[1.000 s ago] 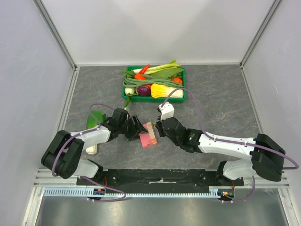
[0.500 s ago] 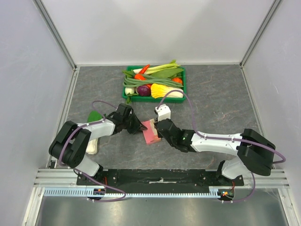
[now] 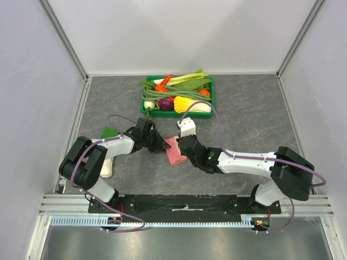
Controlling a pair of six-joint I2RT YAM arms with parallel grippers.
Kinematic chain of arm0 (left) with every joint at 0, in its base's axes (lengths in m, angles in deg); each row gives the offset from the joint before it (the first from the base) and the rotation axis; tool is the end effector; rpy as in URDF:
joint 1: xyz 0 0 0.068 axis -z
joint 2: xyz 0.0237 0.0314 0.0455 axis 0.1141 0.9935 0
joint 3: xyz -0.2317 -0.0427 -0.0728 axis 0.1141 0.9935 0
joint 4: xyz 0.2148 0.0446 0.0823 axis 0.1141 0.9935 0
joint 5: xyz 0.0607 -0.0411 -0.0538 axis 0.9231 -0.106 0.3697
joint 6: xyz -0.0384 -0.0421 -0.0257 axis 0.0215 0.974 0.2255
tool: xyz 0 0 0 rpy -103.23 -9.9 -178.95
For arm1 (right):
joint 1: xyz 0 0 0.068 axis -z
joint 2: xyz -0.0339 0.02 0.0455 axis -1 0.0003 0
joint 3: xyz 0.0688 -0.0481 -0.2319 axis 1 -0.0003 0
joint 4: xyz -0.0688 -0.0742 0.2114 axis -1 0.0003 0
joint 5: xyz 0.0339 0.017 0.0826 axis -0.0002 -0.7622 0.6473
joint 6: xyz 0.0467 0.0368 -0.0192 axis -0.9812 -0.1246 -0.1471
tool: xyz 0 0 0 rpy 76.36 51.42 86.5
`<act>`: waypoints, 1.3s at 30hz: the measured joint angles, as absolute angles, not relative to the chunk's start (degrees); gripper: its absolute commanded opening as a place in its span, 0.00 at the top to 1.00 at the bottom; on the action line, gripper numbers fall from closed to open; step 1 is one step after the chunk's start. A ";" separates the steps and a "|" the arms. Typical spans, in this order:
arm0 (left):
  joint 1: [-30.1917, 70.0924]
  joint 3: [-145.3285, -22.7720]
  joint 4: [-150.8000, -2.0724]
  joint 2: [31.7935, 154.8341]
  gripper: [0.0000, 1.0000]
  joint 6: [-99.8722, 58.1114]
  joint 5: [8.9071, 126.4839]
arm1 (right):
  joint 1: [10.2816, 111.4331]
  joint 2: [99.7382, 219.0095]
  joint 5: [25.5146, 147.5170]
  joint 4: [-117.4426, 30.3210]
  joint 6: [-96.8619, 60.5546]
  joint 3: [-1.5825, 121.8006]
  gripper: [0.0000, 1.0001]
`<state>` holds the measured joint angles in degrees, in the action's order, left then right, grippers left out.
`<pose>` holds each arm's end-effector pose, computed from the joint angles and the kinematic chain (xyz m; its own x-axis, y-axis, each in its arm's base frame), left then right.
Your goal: Unpack the express box
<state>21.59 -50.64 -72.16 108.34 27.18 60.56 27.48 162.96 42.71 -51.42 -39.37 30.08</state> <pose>0.2351 -0.1401 0.1214 -0.8713 -0.4774 -0.1132 -0.3148 0.7209 -0.6175 0.1629 0.2522 0.2006 -0.4425 -0.0284 -0.8963 -0.3134 0.9414 0.1250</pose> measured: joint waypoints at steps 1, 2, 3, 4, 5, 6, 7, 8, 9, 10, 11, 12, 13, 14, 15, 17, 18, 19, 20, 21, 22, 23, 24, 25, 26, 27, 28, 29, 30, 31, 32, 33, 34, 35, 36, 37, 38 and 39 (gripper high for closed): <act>21.59 -50.86 -72.16 108.62 0.84 27.13 60.43 | 27.48 163.24 42.60 -51.45 -39.13 30.32 1.00; 21.59 -51.02 -72.20 108.87 0.84 27.07 60.36 | 27.48 163.50 42.56 -51.49 -38.85 30.52 1.00; 21.59 -51.10 -72.25 109.04 0.84 27.05 60.34 | 27.53 163.79 42.49 -51.51 -38.67 30.76 1.00; 21.59 -51.17 -72.27 109.19 0.84 26.98 60.32 | 27.53 164.05 42.41 -51.51 -38.50 30.93 1.00; 21.59 -51.19 -72.27 109.30 0.85 26.80 60.27 | 27.57 164.42 42.32 -51.51 -38.34 31.17 1.00; 21.59 -51.26 -72.25 109.35 0.85 26.63 60.25 | 27.59 164.73 42.30 -51.51 -38.28 31.35 1.00; 21.59 -51.32 -72.18 109.46 0.85 26.50 60.19 | 27.64 165.12 42.01 -51.53 -38.19 31.54 1.00; 21.59 -51.34 -72.16 109.59 0.85 26.37 60.17 | 27.64 165.32 41.88 -51.55 -38.08 31.59 1.00; 21.59 -51.41 -72.22 109.76 0.85 26.17 60.14 | 27.72 165.54 41.64 -51.55 -37.88 31.61 1.00; 21.59 -51.56 -72.20 109.91 0.85 25.95 59.99 | 27.83 165.69 41.44 -51.55 -37.73 31.65 1.00; 21.59 -51.69 -72.20 110.07 0.85 25.73 59.90 | 27.90 165.82 41.36 -51.55 -37.67 31.70 1.00; 21.59 -51.80 -72.20 110.20 0.85 25.49 59.84 | 27.97 165.97 41.18 -51.55 -37.51 31.81 1.00; 21.59 -51.87 -72.20 110.26 0.85 25.34 59.79 | 27.99 166.15 41.03 -51.62 -37.40 31.94 1.00; 21.59 -51.89 -72.18 110.29 0.85 25.25 59.75 | 27.99 166.23 40.94 -51.62 -37.25 32.02 1.00; 21.59 -51.89 -72.18 110.29 0.85 25.19 59.75 | 28.03 166.23 40.85 -51.62 -37.18 32.07 1.00; 21.59 -51.89 -72.20 110.29 0.85 25.12 59.73 | 28.27 166.23 40.64 -51.62 -36.99 32.33 1.00; 21.57 -51.89 -72.20 110.29 0.85 25.12 59.68 | 28.36 166.23 40.48 -51.64 -36.86 32.44 1.00; 21.57 -51.89 -72.18 110.31 0.85 25.12 59.64 | 28.45 166.23 40.40 -51.66 -36.79 32.53 1.00; 21.55 -51.91 -72.18 110.37 0.85 25.12 59.53 | 28.62 166.23 40.40 -51.69 -36.77 32.55 1.00; 21.53 -51.93 -72.18 110.40 0.85 25.12 59.44 | 28.75 166.23 40.26 -51.69 -36.75 32.55 1.00; 21.53 -51.93 -72.18 110.44 0.85 25.12 59.42 | 28.86 166.23 40.22 -51.69 -36.75 32.55 1.00; 21.50 -51.96 -72.18 110.46 0.85 25.12 59.38 | 29.06 166.23 40.22 -51.66 -36.75 32.55 1.00; 21.48 -51.96 -72.18 110.50 0.85 25.12 59.31 | 29.30 166.23 40.24 -51.69 -36.77 32.55 1.00; 21.48 -51.96 -72.18 110.53 0.85 25.12 59.29 | 29.56 166.23 40.26 -51.66 -36.81 32.55 1.00; 21.46 -51.96 -72.18 110.55 0.86 25.12 59.29 | 29.87 166.23 40.31 -51.64 -36.81 32.55 1.00; 21.44 -51.96 -72.18 110.55 0.86 25.12 59.25 | 30.15 166.23 40.42 -51.64 -36.81 32.55 1.00; 21.44 -51.96 -72.18 110.57 0.86 25.12 59.18 | 30.48 166.23 40.53 -51.64 -36.81 32.55 1.00; 21.44 -51.96 -72.18 110.61 0.86 25.12 59.16 | 30.68 166.23 40.68 -51.64 -36.84 32.55 1.00; 21.42 -51.96 -72.18 110.64 0.86 25.12 59.14 | 30.89 166.23 40.79 -51.64 -36.84 32.55 1.00; 21.42 -51.96 -72.18 110.66 0.86 25.12 59.12 | 31.05 166.23 40.99 -51.64 -36.86 32.55 1.00; 21.42 -51.96 -72.18 110.70 0.86 25.12 59.12 | 31.22 166.23 41.18 -51.62 -36.86 32.55 1.00; 21.42 -51.98 -72.16 110.75 0.86 25.14 59.07 | 31.35 166.23 41.51 -51.64 -36.86 32.55 1.00; 21.42 -52.00 -72.31 110.85 0.86 25.12 59.05 | 31.35 166.23 41.62 -51.66 -36.86 32.55 1.00; 21.44 -52.11 -72.40 111.09 0.86 25.12 58.92 | 31.35 166.23 41.84 -51.66 -36.86 32.55 1.00; 21.44 -52.24 -72.51 111.34 0.86 25.12 58.81 | 31.35 166.23 42.06 -51.69 -36.86 32.55 1.00; 21.44 -52.39 -72.62 111.55 0.86 25.12 58.68 | 31.35 166.23 42.30 -51.71 -36.88 32.55 1.00; 21.44 -52.48 -72.68 111.71 0.86 25.12 58.59 | 31.35 166.23 42.69 -51.75 -36.88 32.53 1.00; 21.44 -52.50 -72.79 111.79 0.86 25.12 58.46 | 31.35 166.23 43.00 -51.84 -36.86 32.53 1.00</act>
<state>21.44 -52.50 -72.79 111.79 25.12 58.46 31.35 166.23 43.00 -51.84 -36.86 32.53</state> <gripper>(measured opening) 0.298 0.128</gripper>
